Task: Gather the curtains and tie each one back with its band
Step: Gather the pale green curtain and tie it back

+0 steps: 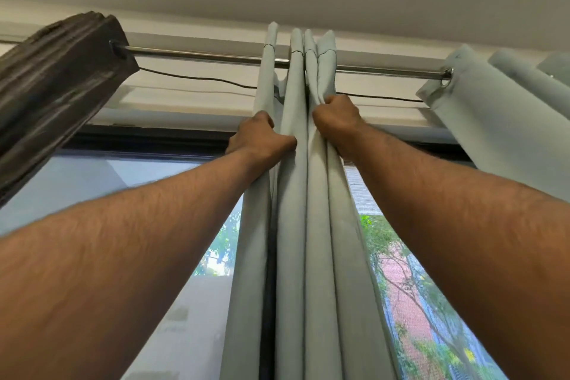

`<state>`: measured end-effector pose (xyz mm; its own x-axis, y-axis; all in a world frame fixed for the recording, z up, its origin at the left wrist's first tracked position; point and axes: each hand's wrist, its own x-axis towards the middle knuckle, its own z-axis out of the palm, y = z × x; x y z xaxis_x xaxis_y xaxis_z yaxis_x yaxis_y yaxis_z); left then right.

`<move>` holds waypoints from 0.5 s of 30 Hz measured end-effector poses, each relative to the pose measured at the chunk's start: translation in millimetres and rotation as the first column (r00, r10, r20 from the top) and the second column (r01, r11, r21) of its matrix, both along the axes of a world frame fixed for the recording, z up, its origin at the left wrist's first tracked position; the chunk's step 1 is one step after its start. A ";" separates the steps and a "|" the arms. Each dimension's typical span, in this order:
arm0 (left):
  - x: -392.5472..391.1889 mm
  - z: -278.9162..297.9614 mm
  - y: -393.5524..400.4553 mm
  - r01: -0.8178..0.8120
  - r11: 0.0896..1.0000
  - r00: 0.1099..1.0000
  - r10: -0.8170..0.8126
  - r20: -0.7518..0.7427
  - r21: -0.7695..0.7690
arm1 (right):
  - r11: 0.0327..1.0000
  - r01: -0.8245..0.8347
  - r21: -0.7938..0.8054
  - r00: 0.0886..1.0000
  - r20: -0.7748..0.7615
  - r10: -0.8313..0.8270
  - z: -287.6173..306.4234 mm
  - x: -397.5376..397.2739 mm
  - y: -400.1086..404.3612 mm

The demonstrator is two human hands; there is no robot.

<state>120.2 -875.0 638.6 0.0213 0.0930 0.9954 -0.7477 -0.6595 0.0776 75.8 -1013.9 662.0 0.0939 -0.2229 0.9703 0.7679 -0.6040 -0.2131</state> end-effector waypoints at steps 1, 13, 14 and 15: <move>-1.0 1.2 -3.9 0.012 1.000 1.000 -0.012 -0.008 -0.005 | 0.995 0.098 0.024 0.995 0.007 -0.099 0.4 -3.9 -8.9; -35.7 37.2 -137.0 0.618 0.786 0.783 -0.618 -0.066 -0.026 | 0.990 0.134 -0.047 0.991 0.015 -0.133 10.9 -18.6 -103.1; -48.9 38.7 -161.6 0.672 0.741 0.739 -0.671 -0.063 -0.011 | 0.995 0.081 -0.050 0.996 0.034 -0.080 17.1 -21.9 -113.5; -56.5 41.3 -173.4 0.721 0.693 0.691 -0.719 -0.075 0.002 | 0.999 0.032 -0.031 0.999 0.042 -0.031 20.7 -22.4 -117.2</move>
<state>63.7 -1048.4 679.9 0.1323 -0.0059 0.9912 -0.9883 0.0760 0.1324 53.4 -1131.2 682.7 0.0472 -0.1938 0.9799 0.7561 -0.6341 -0.1618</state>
